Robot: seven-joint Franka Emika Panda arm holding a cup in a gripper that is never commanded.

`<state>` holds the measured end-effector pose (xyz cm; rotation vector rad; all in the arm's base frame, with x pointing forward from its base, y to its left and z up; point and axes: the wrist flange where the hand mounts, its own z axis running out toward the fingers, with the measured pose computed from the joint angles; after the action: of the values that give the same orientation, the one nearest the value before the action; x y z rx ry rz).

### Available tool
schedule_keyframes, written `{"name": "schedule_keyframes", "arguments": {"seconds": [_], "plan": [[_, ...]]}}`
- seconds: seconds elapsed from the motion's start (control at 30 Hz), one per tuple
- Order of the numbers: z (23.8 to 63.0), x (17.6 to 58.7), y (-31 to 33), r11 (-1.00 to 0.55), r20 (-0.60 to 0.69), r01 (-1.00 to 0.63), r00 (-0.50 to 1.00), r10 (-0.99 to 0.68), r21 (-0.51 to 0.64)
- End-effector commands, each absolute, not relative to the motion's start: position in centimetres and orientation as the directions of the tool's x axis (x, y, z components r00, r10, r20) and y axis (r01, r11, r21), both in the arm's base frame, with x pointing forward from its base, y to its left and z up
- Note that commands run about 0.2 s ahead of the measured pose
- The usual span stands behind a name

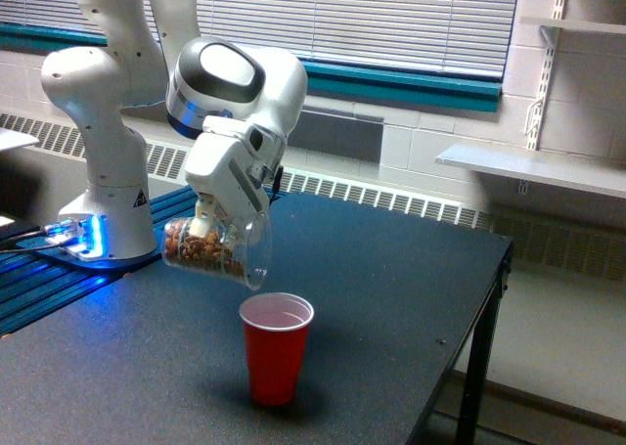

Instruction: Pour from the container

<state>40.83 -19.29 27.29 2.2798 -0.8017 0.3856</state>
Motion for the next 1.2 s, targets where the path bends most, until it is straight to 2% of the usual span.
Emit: {"name": "schedule_keyframes", "arguments": {"seconds": [0.03,1.2], "plan": [[27.3,41.6,-18.8,-0.587,0.449,-0.606,0.794,-0.41,0.537],[26.9,42.3,-17.3,-0.528,0.382,-0.571,0.818,-0.429,0.629]]}}
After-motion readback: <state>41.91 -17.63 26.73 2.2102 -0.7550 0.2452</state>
